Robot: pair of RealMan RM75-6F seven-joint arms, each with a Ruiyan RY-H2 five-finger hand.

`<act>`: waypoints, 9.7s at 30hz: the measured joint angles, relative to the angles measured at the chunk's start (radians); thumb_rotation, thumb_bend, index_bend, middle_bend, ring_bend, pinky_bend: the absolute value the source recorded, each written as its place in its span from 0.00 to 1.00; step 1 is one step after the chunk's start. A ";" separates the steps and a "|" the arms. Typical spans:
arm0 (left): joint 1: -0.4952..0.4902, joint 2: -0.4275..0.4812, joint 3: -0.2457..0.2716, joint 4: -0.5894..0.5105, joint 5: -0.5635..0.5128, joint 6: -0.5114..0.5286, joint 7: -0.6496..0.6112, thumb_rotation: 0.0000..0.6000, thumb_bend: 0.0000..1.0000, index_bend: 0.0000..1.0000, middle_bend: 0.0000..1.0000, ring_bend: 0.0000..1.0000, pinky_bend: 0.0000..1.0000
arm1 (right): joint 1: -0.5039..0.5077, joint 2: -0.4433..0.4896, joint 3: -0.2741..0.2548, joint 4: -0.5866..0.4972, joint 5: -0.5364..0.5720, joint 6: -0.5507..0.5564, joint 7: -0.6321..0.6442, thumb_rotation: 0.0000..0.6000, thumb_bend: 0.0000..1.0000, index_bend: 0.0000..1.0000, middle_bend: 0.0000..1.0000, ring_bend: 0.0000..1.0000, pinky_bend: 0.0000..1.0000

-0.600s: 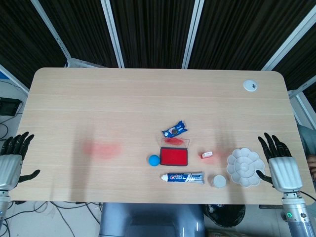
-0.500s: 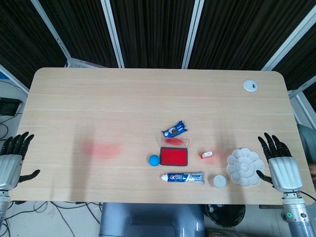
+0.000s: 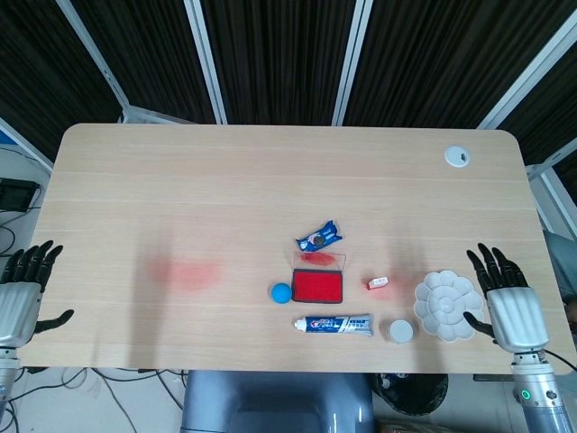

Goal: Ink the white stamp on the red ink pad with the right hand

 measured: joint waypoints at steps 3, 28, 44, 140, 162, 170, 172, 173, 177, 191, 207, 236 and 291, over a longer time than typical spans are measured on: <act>-0.002 -0.002 -0.002 0.004 -0.001 0.000 0.000 1.00 0.02 0.00 0.00 0.00 0.00 | 0.003 0.002 0.000 -0.019 -0.008 0.001 -0.013 1.00 0.05 0.00 0.00 0.00 0.18; -0.013 0.017 -0.005 -0.004 -0.015 -0.031 -0.047 1.00 0.02 0.00 0.00 0.00 0.00 | 0.218 -0.177 0.067 -0.105 0.094 -0.283 -0.329 1.00 0.21 0.35 0.33 0.25 0.26; -0.018 0.028 -0.007 -0.012 -0.030 -0.050 -0.069 1.00 0.02 0.00 0.00 0.00 0.00 | 0.288 -0.328 0.084 0.029 0.225 -0.370 -0.407 1.00 0.26 0.39 0.36 0.26 0.28; -0.034 0.042 -0.011 -0.040 -0.093 -0.094 -0.062 1.00 0.02 0.00 0.00 0.00 0.00 | 0.357 -0.471 0.031 0.289 0.293 -0.386 -0.278 1.00 0.64 0.71 0.59 0.47 0.47; -0.035 0.051 -0.007 -0.042 -0.080 -0.096 -0.082 1.00 0.02 0.00 0.00 0.00 0.00 | 0.392 -0.466 0.060 0.074 0.386 -0.378 -0.536 1.00 0.67 0.78 0.64 0.53 0.57; -0.037 0.056 -0.008 -0.045 -0.085 -0.102 -0.091 1.00 0.02 0.00 0.00 0.00 0.00 | 0.438 -0.519 0.098 0.032 0.498 -0.372 -0.676 1.00 0.67 0.79 0.65 0.54 0.57; -0.037 0.057 -0.008 -0.047 -0.087 -0.105 -0.092 1.00 0.02 0.00 0.00 0.00 0.00 | 0.450 -0.541 0.104 0.033 0.526 -0.368 -0.705 1.00 0.67 0.79 0.65 0.54 0.57; -0.038 0.058 -0.008 -0.048 -0.088 -0.107 -0.092 1.00 0.02 0.00 0.00 0.00 0.00 | 0.455 -0.550 0.107 0.034 0.537 -0.366 -0.714 1.00 0.67 0.79 0.65 0.54 0.57; -0.039 0.062 -0.008 -0.052 -0.094 -0.113 -0.095 1.00 0.02 0.00 0.00 0.00 0.00 | 0.474 -0.588 0.115 0.054 0.577 -0.362 -0.742 1.00 0.67 0.79 0.65 0.54 0.57; -0.043 0.074 -0.010 -0.061 -0.104 -0.128 -0.116 1.00 0.02 0.00 0.00 0.00 0.00 | 0.536 -0.680 0.153 0.134 0.636 -0.349 -0.758 1.00 0.67 0.80 0.66 0.55 0.57; -0.046 0.081 -0.009 -0.068 -0.109 -0.137 -0.126 1.00 0.02 0.00 0.00 0.00 0.00 | 0.549 -0.713 0.162 0.174 0.650 -0.340 -0.683 1.00 0.67 0.80 0.66 0.55 0.57; -0.047 0.079 -0.008 -0.069 -0.113 -0.136 -0.119 1.00 0.02 0.00 0.00 0.00 0.00 | 0.525 -0.773 0.119 0.293 0.579 -0.346 -0.563 1.00 0.67 0.81 0.67 0.55 0.57; -0.047 0.079 -0.007 -0.070 -0.115 -0.136 -0.119 1.00 0.02 0.00 0.00 0.00 0.00 | 0.509 -0.791 0.121 0.303 0.556 -0.348 -0.565 1.00 0.67 0.81 0.67 0.55 0.57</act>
